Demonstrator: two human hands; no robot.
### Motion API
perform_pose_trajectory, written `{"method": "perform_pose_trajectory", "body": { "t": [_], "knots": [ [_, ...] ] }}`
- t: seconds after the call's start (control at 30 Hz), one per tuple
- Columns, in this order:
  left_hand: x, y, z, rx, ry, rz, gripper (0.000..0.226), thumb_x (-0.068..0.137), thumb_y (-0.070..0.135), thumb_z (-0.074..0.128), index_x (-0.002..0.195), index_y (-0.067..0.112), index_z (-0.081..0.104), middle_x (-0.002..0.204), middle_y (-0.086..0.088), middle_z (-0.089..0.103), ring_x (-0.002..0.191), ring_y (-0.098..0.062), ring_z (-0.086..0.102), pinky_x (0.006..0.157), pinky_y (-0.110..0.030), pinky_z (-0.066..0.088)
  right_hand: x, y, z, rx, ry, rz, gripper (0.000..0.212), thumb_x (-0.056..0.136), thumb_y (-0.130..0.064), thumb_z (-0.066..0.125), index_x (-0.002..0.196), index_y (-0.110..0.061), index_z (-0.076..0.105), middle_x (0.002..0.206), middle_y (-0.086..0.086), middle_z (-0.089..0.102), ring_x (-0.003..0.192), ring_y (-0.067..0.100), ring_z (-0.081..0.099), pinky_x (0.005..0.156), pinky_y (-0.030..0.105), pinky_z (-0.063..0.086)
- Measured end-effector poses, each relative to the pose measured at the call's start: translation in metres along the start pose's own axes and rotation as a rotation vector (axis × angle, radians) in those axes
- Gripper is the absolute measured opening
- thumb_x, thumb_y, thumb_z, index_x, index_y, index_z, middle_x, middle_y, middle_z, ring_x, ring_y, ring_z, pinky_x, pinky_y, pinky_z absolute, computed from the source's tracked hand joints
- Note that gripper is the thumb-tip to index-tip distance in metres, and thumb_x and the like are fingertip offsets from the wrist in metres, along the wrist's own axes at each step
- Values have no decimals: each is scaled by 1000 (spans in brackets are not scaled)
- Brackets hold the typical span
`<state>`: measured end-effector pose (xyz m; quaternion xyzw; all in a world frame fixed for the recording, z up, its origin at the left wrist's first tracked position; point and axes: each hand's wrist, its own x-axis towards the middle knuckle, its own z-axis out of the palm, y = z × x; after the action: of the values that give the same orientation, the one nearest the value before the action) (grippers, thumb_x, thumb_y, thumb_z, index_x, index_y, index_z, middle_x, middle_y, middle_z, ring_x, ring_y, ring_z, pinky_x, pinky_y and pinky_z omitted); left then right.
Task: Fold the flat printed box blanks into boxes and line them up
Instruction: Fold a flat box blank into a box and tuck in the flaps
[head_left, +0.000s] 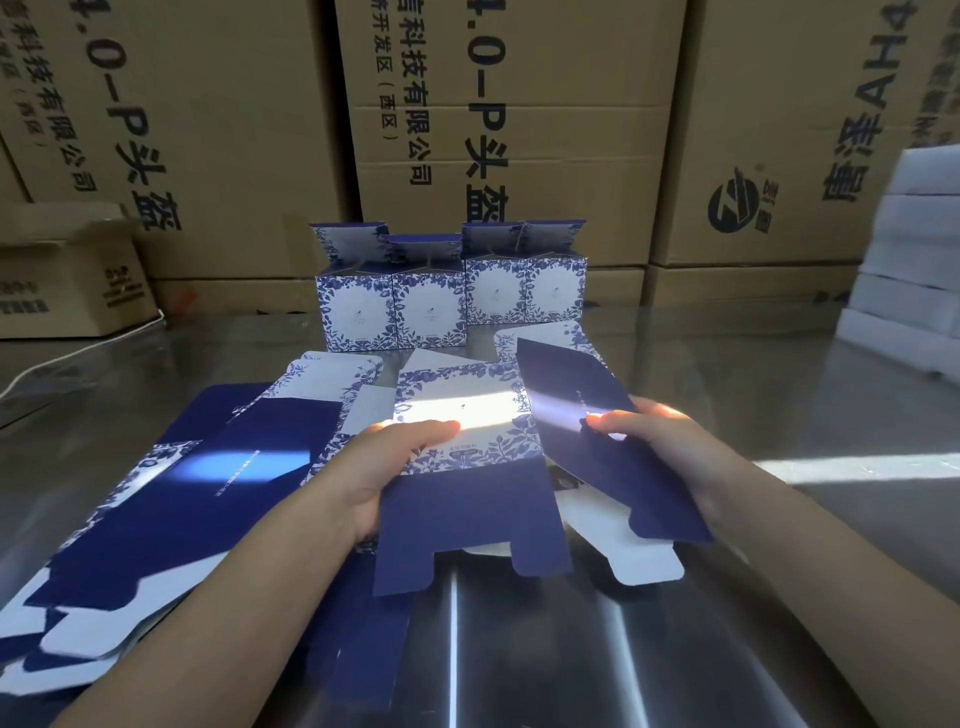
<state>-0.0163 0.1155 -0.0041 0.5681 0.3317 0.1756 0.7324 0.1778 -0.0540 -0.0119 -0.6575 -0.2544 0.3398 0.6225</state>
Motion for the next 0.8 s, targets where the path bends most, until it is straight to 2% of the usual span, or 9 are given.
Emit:
{"method": "perform_pose_trajectory", "body": {
  "t": [0.1, 0.2, 0.27, 0.37, 0.47, 0.5, 0.6, 0.67, 0.8],
  "knots": [
    [0, 1, -2, -64, -20, -39, 42, 81, 20, 67, 119, 4, 59, 95, -16, 67, 65, -28, 64, 66, -37, 55, 2, 3, 4, -354, 186, -273, 73, 76, -27, 78, 134, -43, 38, 131, -17, 46, 116, 11, 56, 84, 30, 52],
    [-2, 4, -2, -104, -2, 40, 18, 86, 20, 61, 86, 3, 65, 55, -7, 67, 42, -17, 62, 42, -21, 50, 0, 5, 11, -766, 191, -642, 61, 86, -17, 67, 131, -47, 39, 149, -6, 30, 140, 14, 24, 111, 37, 29],
    [-2, 5, -5, -222, -29, 106, 27, 82, 31, 63, 70, 8, 69, 54, -10, 65, 40, -22, 61, 39, -23, 49, -5, 7, 19, -730, 95, -729, 49, 93, -14, 57, 121, -52, 45, 149, -11, 33, 139, 6, 23, 113, 36, 27],
    [3, -2, -13, -440, -123, 97, 39, 78, 51, 60, 82, 14, 73, 74, -14, 66, 61, -29, 65, 57, -32, 49, -11, 13, 31, -715, -22, -726, 45, 99, -16, 46, 125, -53, 42, 144, -30, 29, 139, -6, 18, 116, 27, 19],
    [-3, -8, -6, -756, -389, -7, 76, 98, 46, -3, 104, 3, 59, 70, -40, 58, 53, -43, 61, 50, -44, 52, -16, 15, 36, -644, -81, -670, 39, 100, -25, 43, 133, -47, 42, 142, -36, 31, 132, -18, 24, 105, 6, 21],
    [-5, -8, -4, -753, -401, 54, 82, 95, 45, -6, 101, -3, 60, 76, -38, 62, 62, -41, 64, 59, -43, 53, -19, 14, 37, -616, -89, -650, 37, 101, -28, 42, 132, -47, 43, 139, -38, 35, 127, -21, 28, 98, 1, 24],
    [-7, -2, 6, -741, -545, 159, 60, 96, 39, 23, 79, 7, 70, 81, -6, 68, 76, -21, 61, 73, -30, 48, -23, 14, 42, -606, -119, -654, 36, 101, -29, 43, 130, -50, 44, 131, -43, 39, 122, -24, 32, 90, -5, 23],
    [-11, -5, 13, -784, -693, 229, 65, 97, 37, 15, 96, -1, 67, 96, -15, 67, 92, -28, 62, 84, -36, 46, -25, 13, 45, -617, -148, -663, 39, 100, -29, 43, 129, -54, 40, 131, -44, 40, 124, -20, 33, 91, -5, 23],
    [-20, -3, 26, -773, -671, 306, 64, 97, 31, 9, 112, -7, 59, 109, -26, 63, 105, -38, 58, 93, -45, 42, -26, 10, 46, -605, -153, -691, 40, 97, -38, 41, 131, -58, 36, 135, -42, 36, 129, -15, 32, 94, -2, 26]
  ]
}}
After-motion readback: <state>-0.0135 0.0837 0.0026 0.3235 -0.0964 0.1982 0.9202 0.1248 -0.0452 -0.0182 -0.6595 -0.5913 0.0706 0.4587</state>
